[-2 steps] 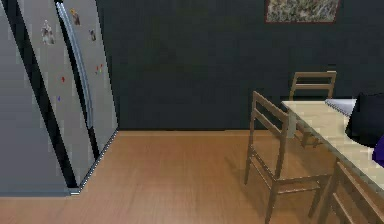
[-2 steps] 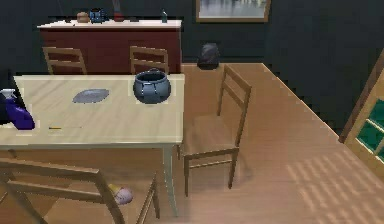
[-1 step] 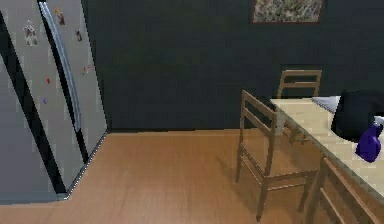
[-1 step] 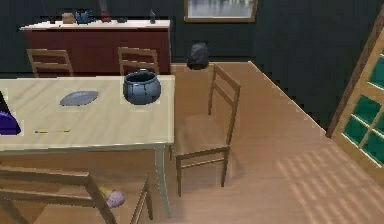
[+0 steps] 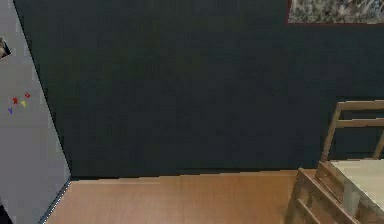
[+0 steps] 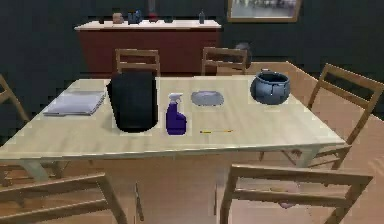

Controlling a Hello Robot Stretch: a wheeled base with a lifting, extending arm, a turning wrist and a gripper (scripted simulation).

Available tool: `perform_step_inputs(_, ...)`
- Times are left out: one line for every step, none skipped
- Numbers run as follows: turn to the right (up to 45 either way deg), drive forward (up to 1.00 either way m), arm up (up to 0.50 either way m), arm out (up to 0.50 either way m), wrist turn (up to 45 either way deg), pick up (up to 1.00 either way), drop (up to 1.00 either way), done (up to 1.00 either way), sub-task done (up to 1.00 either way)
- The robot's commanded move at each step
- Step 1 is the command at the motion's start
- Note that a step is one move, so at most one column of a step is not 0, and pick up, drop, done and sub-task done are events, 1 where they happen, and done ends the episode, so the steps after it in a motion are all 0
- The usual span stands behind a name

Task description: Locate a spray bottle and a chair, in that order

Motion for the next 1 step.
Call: perform_step_inputs(45.0,0.00,0.00,0.00,0.0,0.00,0.00,0.00,0.00)
